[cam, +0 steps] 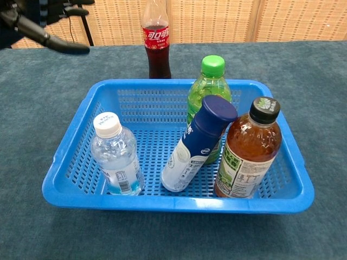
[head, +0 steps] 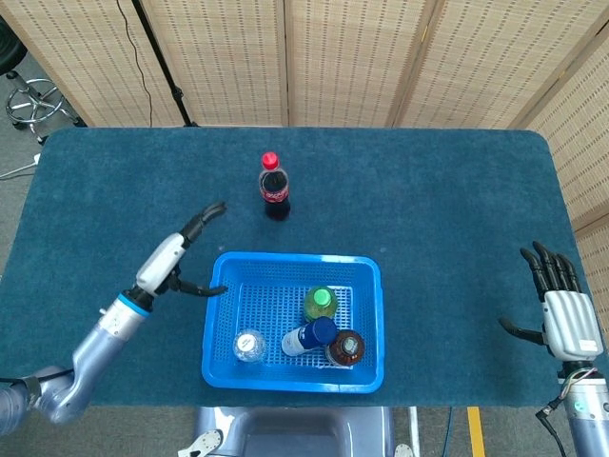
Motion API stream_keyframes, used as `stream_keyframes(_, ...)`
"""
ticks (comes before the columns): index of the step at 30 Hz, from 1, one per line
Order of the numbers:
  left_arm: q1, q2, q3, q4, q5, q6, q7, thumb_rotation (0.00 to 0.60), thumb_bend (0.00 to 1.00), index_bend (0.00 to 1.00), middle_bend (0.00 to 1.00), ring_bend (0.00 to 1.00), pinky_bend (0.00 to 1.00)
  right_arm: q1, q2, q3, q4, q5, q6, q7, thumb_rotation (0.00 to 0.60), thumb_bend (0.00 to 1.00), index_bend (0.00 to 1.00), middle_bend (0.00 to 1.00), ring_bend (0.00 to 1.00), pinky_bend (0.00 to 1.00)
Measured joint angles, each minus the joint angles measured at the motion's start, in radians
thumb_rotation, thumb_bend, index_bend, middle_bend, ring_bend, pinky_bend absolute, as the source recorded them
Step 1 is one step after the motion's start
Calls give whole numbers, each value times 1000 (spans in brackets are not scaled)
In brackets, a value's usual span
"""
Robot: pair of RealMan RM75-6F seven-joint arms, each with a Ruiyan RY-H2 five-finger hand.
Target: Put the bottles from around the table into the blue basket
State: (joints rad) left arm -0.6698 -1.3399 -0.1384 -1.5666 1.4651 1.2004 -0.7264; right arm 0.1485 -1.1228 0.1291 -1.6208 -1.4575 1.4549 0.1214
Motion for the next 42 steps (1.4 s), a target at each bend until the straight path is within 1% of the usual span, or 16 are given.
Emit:
stream_keyframes(2, -14, -26, -41, 53, -47, -15, -11, 600, 24, 0, 0, 0, 0, 4, 0, 5, 8, 12, -10, 7, 600, 0, 0, 0, 0, 0)
stream_keyframes(5, -43, -75, -86, 135, -107, -55, -19, 600, 24, 0, 0, 0, 0, 7, -2, 10, 19, 26, -21, 13, 600, 0, 0, 0, 0, 0)
stream_keyframes(11, -109, -173, -155, 293, -207, -169, -24, 600, 24, 0, 0, 0, 0, 15, -5, 22, 41, 57, -42, 20, 600, 0, 0, 0, 0, 0)
stream_keyframes(16, -166, -242, -190, 415, -255, -268, -44, 600, 24, 0, 0, 0, 0, 20, -10, 34, 63, 95, -64, 24, 600, 0, 0, 0, 0, 0)
stream_keyframes(23, -257, -341, -234, 596, -292, -409, -94, 600, 24, 0, 0, 0, 0, 19, -14, 42, 75, 114, -70, 23, 600, 0, 0, 0, 0, 0)
stream_keyframes(30, -342, -433, -268, 763, -301, -503, -153, 600, 24, 0, 0, 0, 0, 21, -18, 49, 86, 137, -81, 17, 600, 0, 0, 0, 0, 0)
stream_keyframes(36, -406, -511, -292, 895, -296, -548, -211, 600, 32, 0, 0, 0, 0, 22, -21, 56, 94, 148, -84, 18, 600, 0, 0, 0, 0, 0)
stream_keyframes(38, -428, -539, -301, 940, -296, -561, -229, 600, 72, 0, 0, 0, 0, 22, -21, 58, 97, 151, -85, 20, 600, 0, 0, 0, 0, 0)
stream_keyframes(40, -448, -561, -307, 976, -297, -576, -242, 600, 172, 4, 0, 0, 16, 22, -21, 60, 99, 156, -87, 21, 600, 0, 0, 0, 0, 0)
stream_keyframes(41, -461, -574, -312, 999, -298, -588, -251, 600, 243, 46, 0, 0, 41, 22, -21, 61, 100, 157, -88, 21, 600, 0, 0, 0, 0, 0)
stream_keyframes(42, -470, -583, -314, 1015, -298, -599, -257, 600, 317, 126, 21, 0, 81, 22, -21, 61, 101, 158, -88, 22, 600, 0, 0, 0, 0, 0)
